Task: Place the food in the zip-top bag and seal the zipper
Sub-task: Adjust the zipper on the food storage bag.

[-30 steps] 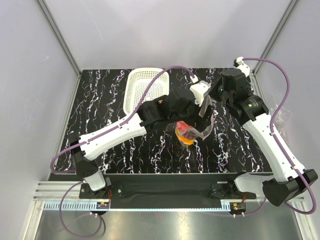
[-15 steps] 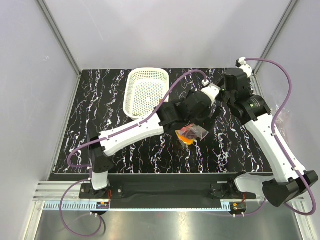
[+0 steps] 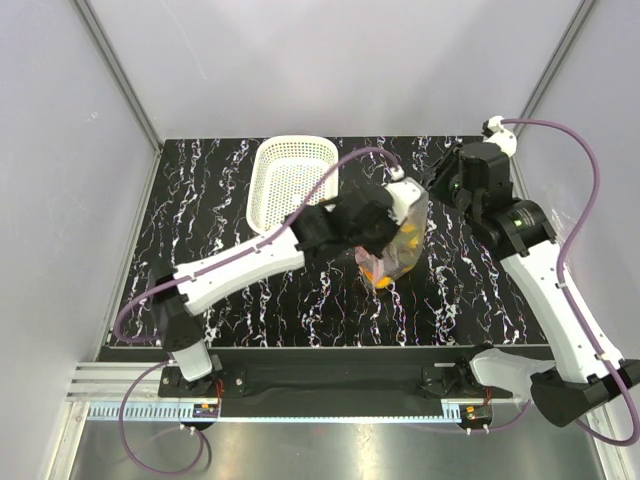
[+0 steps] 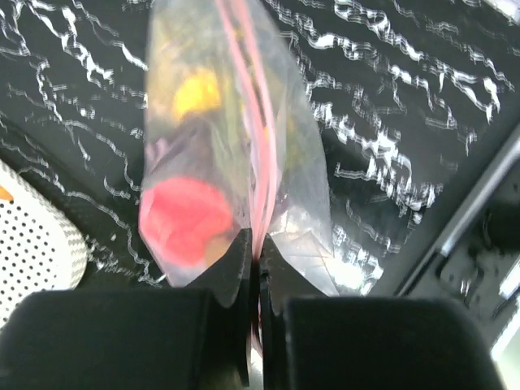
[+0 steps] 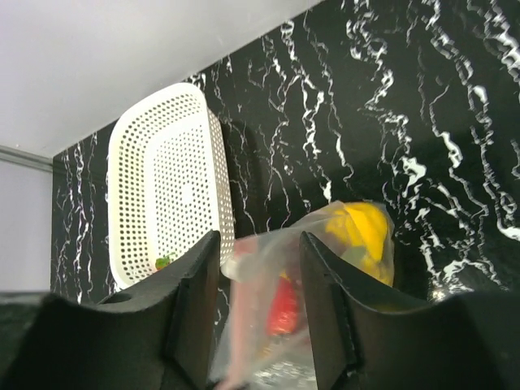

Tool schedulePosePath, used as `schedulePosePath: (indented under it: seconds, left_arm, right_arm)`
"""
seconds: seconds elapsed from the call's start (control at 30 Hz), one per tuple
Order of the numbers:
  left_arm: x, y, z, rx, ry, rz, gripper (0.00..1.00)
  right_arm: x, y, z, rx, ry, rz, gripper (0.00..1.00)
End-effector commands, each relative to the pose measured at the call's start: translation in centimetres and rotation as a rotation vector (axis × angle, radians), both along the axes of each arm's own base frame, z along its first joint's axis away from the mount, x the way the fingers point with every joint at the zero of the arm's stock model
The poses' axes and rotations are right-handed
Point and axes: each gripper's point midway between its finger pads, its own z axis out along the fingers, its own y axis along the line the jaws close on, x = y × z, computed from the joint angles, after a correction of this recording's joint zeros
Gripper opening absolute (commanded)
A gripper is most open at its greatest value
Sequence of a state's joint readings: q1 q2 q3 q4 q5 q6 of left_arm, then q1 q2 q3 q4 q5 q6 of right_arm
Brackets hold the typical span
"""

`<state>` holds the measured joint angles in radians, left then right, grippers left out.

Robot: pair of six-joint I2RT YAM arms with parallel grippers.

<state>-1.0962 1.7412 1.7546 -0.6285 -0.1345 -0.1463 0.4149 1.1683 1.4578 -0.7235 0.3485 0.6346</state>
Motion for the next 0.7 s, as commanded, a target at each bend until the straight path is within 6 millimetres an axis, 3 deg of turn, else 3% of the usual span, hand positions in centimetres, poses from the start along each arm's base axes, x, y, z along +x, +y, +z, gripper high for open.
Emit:
schedulePosePath:
  seconds: [0.0, 0.07, 0.17, 0.2, 0.33, 0.5, 0.67]
  left_arm:
    - [0.4, 1.8, 5.4, -0.185, -0.046, -0.172, 0.00]
    - [-0.6, 2.2, 4.9, -0.205, -0.003, -0.282, 0.00]
    - [-0.2, 3.5, 4.8, -0.150, -0.045, -0.387, 0.00]
    - [0.1, 4.3, 3.7, -0.072, -0.077, -0.416, 0.00]
    - [3.3, 7.1, 2.4, 0.098, -0.165, -0.356, 0.00]
    - [4.3, 9.2, 1.9, 0.136, -0.225, -0.452, 0.01]
    - [4.8, 10.5, 2.8, 0.106, -0.263, -0.481, 0.00]
  right_arm:
    - [-0.9, -2.2, 2.8, -0.061, -0.089, -0.058, 0.50]
    - [-0.9, -2.9, 2.4, -0.083, -0.073, -0.073, 0.50]
    - [-0.8, -2.7, 2.3, -0.106, -0.081, -0.024, 0.51]
    - [-0.8, -2.9, 2.0, -0.129, -0.080, -0.004, 0.51]
    - [-0.9, 0.1, 1.7, -0.119, -0.120, 0.235, 0.50]
    - [-1.1, 2.6, 0.2, -0.069, -0.150, 0.468, 0.49]
    - [-1.9, 3.3, -1.0, -0.057, -0.263, 0.603, 0.51]
